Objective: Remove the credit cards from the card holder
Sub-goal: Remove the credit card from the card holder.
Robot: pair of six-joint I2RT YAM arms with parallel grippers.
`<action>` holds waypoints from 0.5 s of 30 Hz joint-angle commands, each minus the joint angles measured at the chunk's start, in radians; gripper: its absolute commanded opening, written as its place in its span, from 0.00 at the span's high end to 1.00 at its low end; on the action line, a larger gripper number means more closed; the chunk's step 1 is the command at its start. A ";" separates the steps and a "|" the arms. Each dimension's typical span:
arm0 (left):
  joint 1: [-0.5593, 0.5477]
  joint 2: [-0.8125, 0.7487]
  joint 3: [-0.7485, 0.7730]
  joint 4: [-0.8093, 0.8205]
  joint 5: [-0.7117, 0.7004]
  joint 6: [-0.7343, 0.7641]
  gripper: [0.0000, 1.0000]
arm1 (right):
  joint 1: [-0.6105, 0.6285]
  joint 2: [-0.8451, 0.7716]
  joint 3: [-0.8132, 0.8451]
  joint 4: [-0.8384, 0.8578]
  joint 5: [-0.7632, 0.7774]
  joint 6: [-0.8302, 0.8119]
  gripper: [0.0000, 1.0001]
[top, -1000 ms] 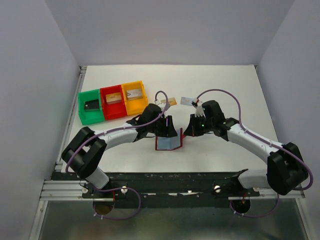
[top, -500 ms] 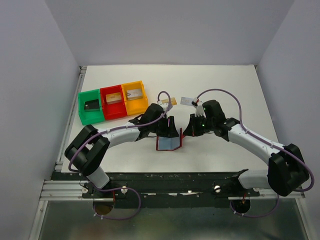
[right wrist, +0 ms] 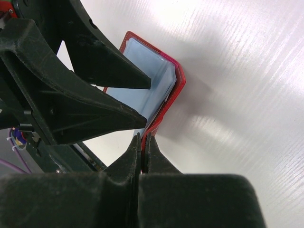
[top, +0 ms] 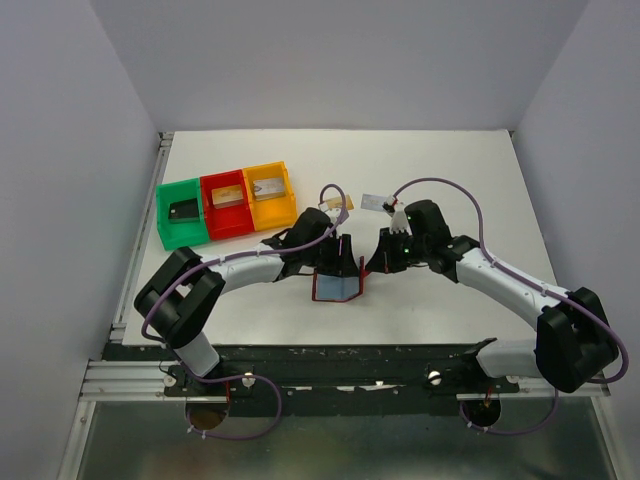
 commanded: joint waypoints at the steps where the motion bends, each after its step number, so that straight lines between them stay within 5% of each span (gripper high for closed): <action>1: -0.007 0.009 0.025 -0.016 0.018 0.013 0.43 | 0.003 -0.020 0.027 0.008 -0.021 -0.011 1.00; 15: -0.007 -0.006 0.013 -0.016 -0.003 0.010 0.44 | 0.003 -0.030 0.023 0.003 -0.020 -0.014 1.00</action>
